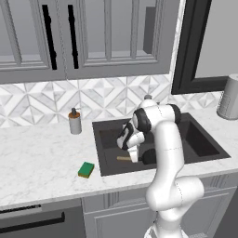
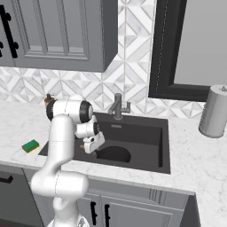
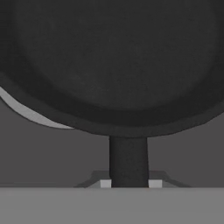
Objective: Pick the pan and sponge and place them into the sink. Then turn on the water.
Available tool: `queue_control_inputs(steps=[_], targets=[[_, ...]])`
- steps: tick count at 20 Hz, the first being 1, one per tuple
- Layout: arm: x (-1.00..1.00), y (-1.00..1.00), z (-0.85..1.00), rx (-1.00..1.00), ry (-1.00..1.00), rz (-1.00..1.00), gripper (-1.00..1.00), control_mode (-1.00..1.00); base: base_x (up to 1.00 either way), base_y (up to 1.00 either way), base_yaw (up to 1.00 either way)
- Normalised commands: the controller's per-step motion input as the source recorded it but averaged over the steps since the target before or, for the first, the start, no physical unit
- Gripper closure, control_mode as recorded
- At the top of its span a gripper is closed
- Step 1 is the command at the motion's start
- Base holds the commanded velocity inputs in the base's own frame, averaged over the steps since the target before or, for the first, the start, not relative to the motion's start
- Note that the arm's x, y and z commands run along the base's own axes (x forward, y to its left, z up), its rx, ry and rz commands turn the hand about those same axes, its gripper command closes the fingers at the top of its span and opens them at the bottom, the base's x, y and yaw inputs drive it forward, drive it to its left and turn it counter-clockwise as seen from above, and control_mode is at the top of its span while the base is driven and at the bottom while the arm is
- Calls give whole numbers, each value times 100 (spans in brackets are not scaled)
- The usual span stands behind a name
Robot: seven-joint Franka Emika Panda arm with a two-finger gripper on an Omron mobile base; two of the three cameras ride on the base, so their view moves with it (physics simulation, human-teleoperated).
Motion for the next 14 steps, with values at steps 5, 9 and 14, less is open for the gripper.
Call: queue_control_inputs(steps=[5, 9, 14], targets=[[1, 4, -41, 0, 0, -2, -100, -100, 0, 0, 0], [0, 6, -4, 0, 0, -3, -100, -100, 0, 0, 0], [0, 4, 10, 0, 0, 1, -100, -100, 0, 0, 0]])
